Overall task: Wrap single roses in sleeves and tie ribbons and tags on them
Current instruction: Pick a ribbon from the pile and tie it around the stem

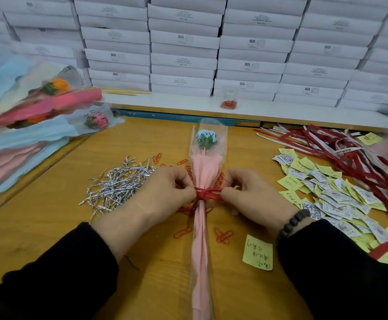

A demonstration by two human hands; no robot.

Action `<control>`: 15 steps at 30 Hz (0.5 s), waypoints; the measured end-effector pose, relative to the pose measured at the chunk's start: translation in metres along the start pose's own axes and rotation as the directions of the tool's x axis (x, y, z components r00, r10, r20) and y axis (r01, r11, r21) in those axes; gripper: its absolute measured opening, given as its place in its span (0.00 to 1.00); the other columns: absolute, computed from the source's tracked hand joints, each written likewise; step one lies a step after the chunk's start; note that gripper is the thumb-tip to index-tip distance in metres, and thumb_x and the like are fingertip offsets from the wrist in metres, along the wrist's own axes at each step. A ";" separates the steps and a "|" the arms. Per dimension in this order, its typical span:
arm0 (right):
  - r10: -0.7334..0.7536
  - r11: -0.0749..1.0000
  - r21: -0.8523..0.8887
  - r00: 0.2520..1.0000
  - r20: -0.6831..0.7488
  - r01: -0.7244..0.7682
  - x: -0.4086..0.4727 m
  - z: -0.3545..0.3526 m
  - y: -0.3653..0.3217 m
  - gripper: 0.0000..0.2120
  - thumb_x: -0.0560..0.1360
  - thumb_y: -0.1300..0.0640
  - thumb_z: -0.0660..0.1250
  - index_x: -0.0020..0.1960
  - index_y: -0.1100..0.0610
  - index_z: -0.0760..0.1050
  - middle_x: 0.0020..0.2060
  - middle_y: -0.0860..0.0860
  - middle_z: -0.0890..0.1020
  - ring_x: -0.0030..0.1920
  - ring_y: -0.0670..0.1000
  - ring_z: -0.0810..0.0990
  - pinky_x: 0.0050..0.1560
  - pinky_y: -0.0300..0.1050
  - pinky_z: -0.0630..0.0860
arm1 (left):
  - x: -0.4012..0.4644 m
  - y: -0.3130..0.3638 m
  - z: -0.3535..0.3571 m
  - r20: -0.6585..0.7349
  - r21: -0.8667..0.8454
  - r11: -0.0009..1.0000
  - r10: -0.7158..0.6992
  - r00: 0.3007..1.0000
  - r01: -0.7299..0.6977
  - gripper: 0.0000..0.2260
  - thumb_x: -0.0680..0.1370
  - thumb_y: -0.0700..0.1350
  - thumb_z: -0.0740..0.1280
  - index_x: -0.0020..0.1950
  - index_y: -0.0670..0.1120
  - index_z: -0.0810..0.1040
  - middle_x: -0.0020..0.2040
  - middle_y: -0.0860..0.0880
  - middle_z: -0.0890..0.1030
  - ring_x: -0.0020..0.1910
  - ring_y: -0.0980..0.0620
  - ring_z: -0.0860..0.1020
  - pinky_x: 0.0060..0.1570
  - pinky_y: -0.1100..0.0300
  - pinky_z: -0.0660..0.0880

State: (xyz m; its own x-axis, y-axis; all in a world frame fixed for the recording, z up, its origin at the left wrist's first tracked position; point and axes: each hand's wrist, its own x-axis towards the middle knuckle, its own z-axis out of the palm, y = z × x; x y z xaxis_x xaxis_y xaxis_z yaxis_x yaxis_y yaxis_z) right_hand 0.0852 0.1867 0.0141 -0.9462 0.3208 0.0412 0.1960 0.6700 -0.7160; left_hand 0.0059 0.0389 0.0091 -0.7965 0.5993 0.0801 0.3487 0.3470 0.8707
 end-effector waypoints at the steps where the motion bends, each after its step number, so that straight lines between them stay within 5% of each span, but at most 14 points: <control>1: -0.002 1.000 -0.030 1.000 0.006 0.002 0.000 -0.001 0.000 0.03 0.72 0.58 0.66 0.41 0.57 0.75 0.28 0.45 0.73 0.27 0.42 0.69 0.25 0.32 0.63 | 0.000 0.000 0.000 -0.001 0.029 1.000 0.008 1.000 -0.008 0.11 0.72 0.34 0.67 0.31 0.45 0.75 0.30 0.47 0.77 0.32 0.52 0.75 0.38 0.59 0.75; 10: 0.056 0.996 -0.071 0.989 0.139 -0.046 0.000 -0.016 0.001 0.04 0.72 0.59 0.67 0.38 0.56 0.75 0.29 0.47 0.75 0.31 0.45 0.71 0.34 0.39 0.68 | -0.002 0.001 -0.003 -0.020 0.230 0.972 0.049 0.999 -0.043 0.09 0.71 0.39 0.69 0.32 0.44 0.74 0.38 0.50 0.74 0.36 0.55 0.71 0.37 0.63 0.69; 15: 0.079 0.993 0.074 0.976 0.202 -0.096 -0.001 -0.027 0.008 0.06 0.72 0.62 0.67 0.37 0.56 0.76 0.24 0.45 0.76 0.25 0.39 0.72 0.27 0.31 0.67 | 0.000 -0.001 -0.004 -0.023 0.260 0.965 0.037 0.999 -0.030 0.07 0.71 0.39 0.69 0.34 0.42 0.75 0.40 0.50 0.73 0.39 0.52 0.71 0.41 0.60 0.70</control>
State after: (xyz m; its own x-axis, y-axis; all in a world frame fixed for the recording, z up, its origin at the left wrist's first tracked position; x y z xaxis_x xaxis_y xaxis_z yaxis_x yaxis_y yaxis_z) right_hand 0.0942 0.2093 0.0272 -0.9601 0.2312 -0.1571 0.2662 0.5846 -0.7664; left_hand 0.0035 0.0363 0.0100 -0.7940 0.5953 0.1232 0.4889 0.5048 0.7115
